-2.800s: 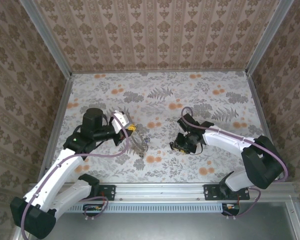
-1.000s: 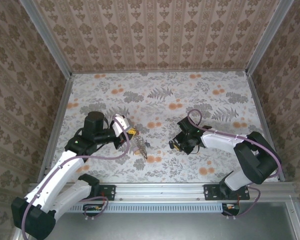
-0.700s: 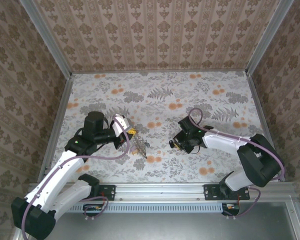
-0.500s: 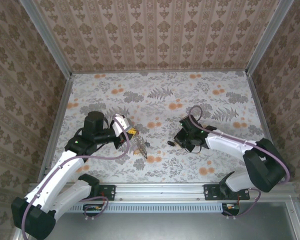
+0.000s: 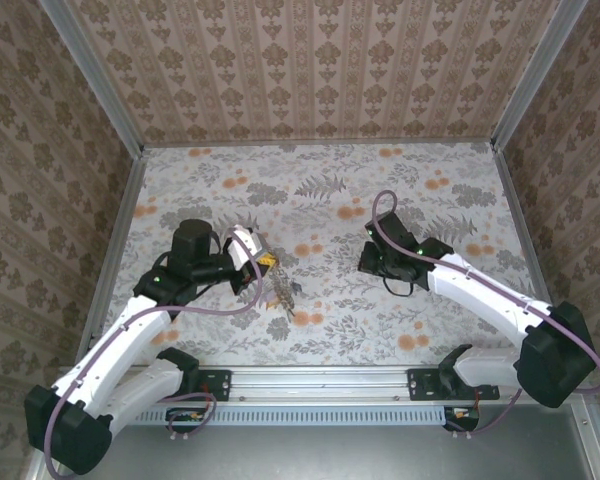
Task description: Put the keys on the keyring
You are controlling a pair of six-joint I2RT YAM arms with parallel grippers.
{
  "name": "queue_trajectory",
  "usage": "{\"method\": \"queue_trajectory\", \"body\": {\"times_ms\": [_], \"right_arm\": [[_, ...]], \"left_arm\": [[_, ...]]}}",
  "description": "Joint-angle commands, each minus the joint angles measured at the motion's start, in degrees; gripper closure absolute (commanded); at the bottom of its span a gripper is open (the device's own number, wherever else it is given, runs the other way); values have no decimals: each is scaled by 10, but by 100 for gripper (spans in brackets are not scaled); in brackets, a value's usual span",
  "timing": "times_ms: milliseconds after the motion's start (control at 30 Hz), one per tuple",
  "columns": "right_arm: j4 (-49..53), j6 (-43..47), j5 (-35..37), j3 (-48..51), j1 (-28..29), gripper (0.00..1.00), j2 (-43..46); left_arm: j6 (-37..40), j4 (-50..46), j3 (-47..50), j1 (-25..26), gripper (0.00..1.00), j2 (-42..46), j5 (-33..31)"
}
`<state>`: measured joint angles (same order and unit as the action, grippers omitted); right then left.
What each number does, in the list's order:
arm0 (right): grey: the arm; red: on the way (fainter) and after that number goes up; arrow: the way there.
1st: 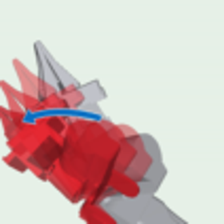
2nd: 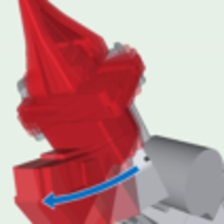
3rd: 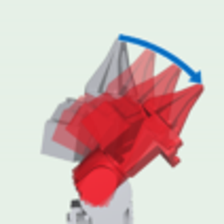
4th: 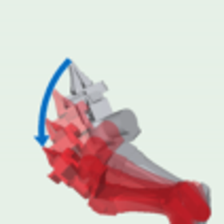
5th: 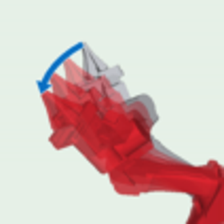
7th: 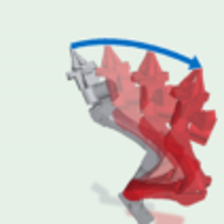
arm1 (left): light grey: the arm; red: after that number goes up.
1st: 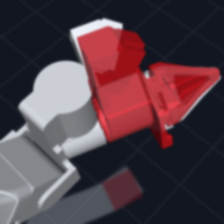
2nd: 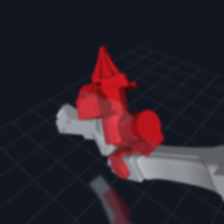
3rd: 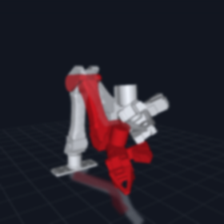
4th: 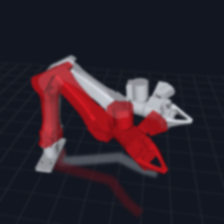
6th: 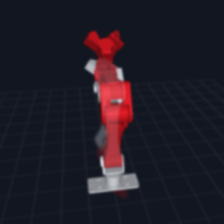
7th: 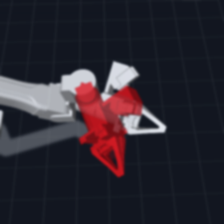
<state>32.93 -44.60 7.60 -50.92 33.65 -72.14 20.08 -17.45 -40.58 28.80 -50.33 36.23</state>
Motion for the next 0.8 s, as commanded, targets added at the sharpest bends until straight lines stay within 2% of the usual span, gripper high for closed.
{"method": "queue_trajectory", "body": {"times_ms": [0,233,500,700,767], "right_arm": [[120,81,98,-23,1,100,2],[153,110,130,-35,-2,100,-61],[102,117,83,-45,9,100,-142],[88,171,70,-92,22,100,-193],[75,194,62,-103,22,100,-212]], "left_arm": [[-10,36,-15,3,100,0,11],[-9,41,-9,3,100,-6,10],[-7,39,-3,1,100,-7,10],[-7,38,2,1,100,-5,10],[-7,38,3,0,100,-4,-8]]}}
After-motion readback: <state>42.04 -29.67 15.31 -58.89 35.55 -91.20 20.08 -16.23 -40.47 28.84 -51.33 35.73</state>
